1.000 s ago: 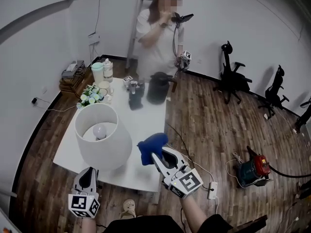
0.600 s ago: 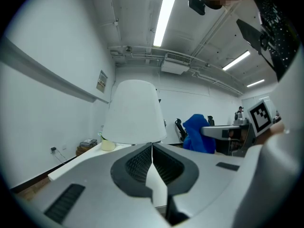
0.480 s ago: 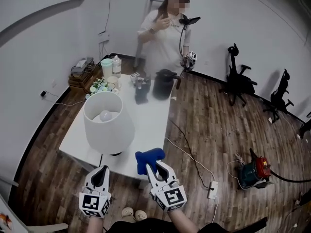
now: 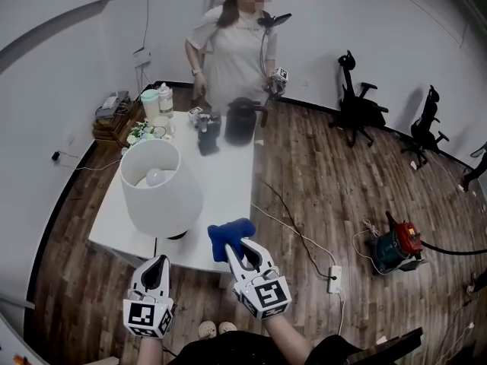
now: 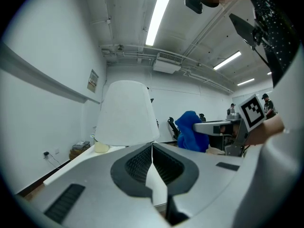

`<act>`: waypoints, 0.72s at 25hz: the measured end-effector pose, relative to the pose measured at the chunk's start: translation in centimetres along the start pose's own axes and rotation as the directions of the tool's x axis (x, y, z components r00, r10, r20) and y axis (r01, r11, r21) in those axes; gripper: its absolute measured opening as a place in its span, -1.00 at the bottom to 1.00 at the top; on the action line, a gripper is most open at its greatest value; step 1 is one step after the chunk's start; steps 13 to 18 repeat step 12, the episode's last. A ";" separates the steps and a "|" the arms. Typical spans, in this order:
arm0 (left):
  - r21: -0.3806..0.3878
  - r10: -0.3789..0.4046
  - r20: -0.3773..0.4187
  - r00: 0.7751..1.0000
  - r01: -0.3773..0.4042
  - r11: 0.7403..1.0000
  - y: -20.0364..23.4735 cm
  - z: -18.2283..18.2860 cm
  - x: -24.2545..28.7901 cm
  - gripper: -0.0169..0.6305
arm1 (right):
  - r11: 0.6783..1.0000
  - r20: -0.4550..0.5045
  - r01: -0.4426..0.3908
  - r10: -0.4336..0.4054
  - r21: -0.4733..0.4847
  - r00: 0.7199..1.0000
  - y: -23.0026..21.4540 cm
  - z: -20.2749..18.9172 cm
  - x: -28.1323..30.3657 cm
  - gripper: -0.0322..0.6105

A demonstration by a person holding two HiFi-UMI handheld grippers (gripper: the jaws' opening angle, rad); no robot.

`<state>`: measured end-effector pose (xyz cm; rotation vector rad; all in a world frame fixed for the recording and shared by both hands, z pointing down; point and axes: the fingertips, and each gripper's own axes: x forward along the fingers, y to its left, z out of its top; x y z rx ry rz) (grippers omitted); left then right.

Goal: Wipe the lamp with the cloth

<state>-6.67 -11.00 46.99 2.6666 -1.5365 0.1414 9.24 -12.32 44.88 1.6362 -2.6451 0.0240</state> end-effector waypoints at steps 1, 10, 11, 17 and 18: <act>-0.001 -0.002 0.002 1.000 0.002 1.000 0.1 0.0 0.0 -0.91 | 1.000 -0.001 0.000 0.000 0.003 1.000 0.1 0.0 0.1 -0.67; -0.014 -0.030 0.011 0.999 0.030 0.999 -0.2 -0.2 0.1 -0.91 | 1.000 0.027 -0.007 0.006 0.004 1.000 1.3 0.9 0.5 -0.67; -0.017 -0.032 0.012 0.999 0.032 0.999 -0.2 -0.3 0.1 -0.91 | 1.000 0.030 -0.009 0.008 0.010 1.000 1.4 0.9 0.5 -0.67; -0.020 -0.033 0.013 0.999 0.034 0.999 -0.3 -0.3 0.2 -0.91 | 1.000 0.032 -0.010 0.010 0.015 0.999 1.5 0.9 0.5 -0.67; -0.020 -0.033 0.013 0.999 0.034 0.999 -0.3 -0.3 0.2 -0.91 | 1.000 0.032 -0.010 0.010 0.015 0.999 1.5 0.9 0.5 -0.67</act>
